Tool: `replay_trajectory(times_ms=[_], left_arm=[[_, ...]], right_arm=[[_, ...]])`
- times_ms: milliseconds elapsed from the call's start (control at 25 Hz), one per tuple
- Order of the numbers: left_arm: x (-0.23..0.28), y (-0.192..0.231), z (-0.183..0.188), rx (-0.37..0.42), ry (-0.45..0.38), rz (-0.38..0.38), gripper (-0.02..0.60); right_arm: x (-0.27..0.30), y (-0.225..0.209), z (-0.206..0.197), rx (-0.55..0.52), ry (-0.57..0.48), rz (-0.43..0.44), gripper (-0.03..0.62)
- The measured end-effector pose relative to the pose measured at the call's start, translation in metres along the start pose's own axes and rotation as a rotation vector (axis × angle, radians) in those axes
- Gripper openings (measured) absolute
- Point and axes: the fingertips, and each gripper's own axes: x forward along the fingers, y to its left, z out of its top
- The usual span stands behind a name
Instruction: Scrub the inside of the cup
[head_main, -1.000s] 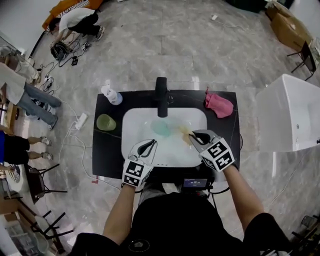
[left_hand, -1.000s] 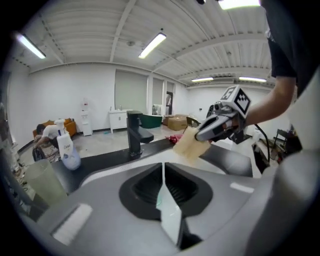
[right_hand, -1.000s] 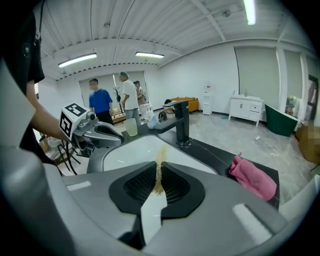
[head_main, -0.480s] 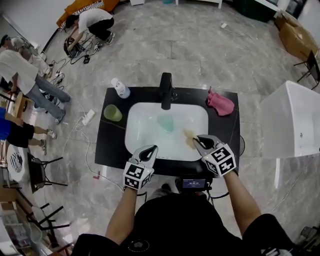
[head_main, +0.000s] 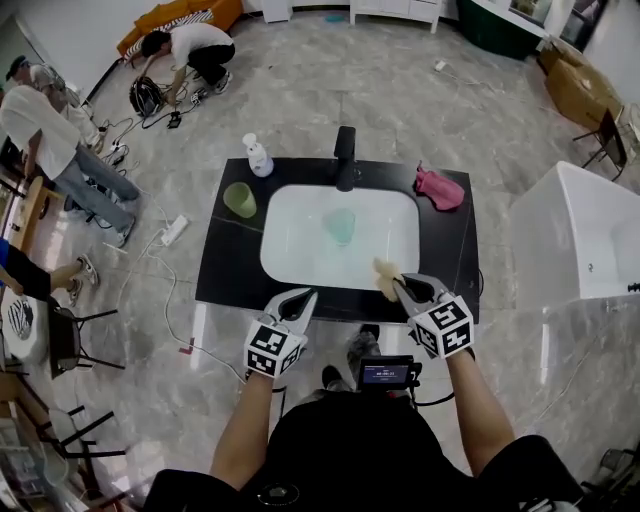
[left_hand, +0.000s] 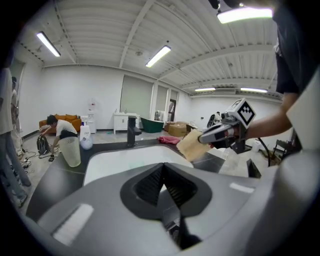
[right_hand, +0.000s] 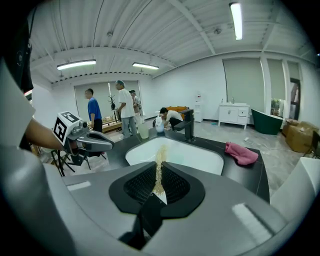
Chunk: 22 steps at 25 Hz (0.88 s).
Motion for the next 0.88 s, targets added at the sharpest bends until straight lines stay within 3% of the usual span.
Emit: replay_trajectory(times_ms=[440, 880], left_arm=[[-0.052, -0.037, -0.028, -0.002, -0.032, -0.041, 0.0], [-0.065, -0.053, -0.036, 0.013, -0.041, -0.069, 0.0]], right_arm=[[-0.052, 0.044, -0.016, 0.022, -0.053, -0.11, 0.036], [-0.073, 0.056, -0.021, 0.034, -0.093, -0.151, 0.037]])
